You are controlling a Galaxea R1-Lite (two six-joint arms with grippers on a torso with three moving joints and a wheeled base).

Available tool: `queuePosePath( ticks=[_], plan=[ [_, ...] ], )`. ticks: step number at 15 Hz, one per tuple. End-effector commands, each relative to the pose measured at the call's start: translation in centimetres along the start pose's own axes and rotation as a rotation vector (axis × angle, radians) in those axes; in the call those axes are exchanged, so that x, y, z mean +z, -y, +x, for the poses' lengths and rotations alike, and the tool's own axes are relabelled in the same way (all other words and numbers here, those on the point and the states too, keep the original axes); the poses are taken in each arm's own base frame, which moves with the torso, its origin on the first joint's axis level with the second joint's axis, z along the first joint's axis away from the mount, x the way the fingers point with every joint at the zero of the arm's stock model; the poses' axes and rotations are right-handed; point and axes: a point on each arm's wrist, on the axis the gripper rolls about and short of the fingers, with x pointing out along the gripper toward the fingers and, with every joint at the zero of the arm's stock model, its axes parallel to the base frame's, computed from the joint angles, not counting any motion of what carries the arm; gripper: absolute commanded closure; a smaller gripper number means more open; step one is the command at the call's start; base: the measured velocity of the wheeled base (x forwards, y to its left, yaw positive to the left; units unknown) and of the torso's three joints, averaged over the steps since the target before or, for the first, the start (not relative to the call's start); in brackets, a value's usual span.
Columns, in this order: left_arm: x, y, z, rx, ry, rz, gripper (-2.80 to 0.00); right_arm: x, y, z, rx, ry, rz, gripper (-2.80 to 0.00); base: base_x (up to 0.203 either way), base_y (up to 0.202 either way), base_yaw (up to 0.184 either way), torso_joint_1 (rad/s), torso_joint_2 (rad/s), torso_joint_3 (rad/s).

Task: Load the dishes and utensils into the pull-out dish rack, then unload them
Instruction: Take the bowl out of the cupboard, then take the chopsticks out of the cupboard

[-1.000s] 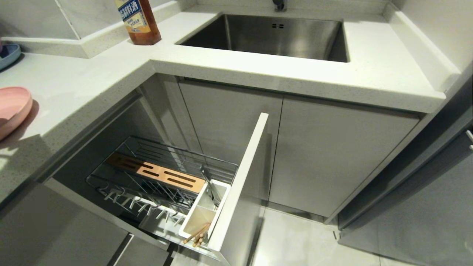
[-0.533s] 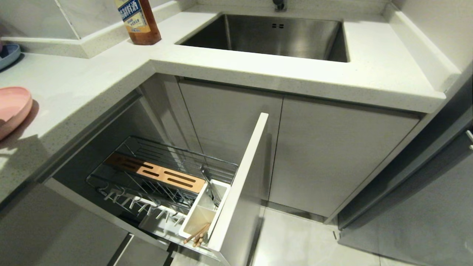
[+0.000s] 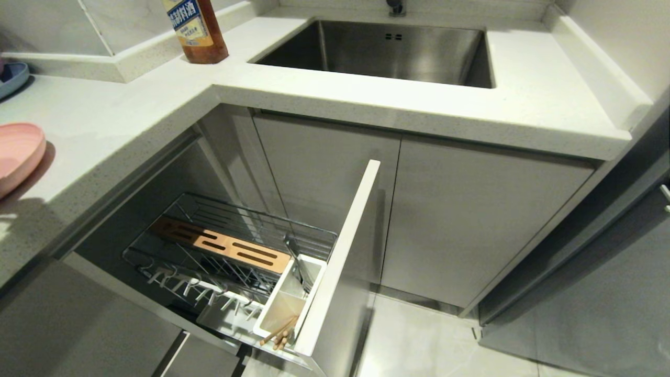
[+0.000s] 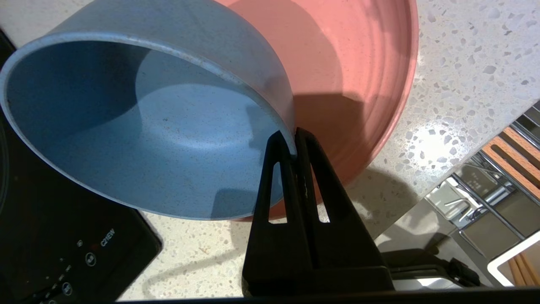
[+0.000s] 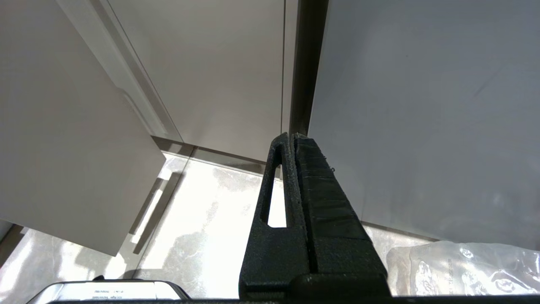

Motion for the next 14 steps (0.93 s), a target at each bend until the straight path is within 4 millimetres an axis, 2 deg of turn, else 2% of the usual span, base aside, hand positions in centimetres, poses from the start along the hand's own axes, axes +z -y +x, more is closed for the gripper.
queuePosePath(
  ticks=[1,8,9,14],
  plan=[
    [0.08,0.18,0.59,0.001,-0.021,0.003,0.0,-0.05,0.0,0.01,0.0,-0.002,0.0,0.0,0.0,0.0,0.0,0.0,0.0,0.0],
    [0.06,-0.09,1.22,0.009,-0.05,-0.008,0.0,-0.04,0.0,0.01,-0.001,-0.001,0.001,0.0,0.0,0.0,0.0,0.0,0.0,0.0],
    [0.05,-0.12,1.17,0.009,-0.048,-0.008,-2.8,-0.04,0.0,0.01,-0.001,-0.002,0.001,0.0,0.0,0.0,0.0,0.0,0.0,0.0],
    [0.06,-0.27,0.9,0.01,-0.035,-0.016,-2.8,-0.08,0.0,0.02,0.0,-0.003,0.001,0.0,0.0,0.0,0.0,0.0,0.0,0.0]
  ],
)
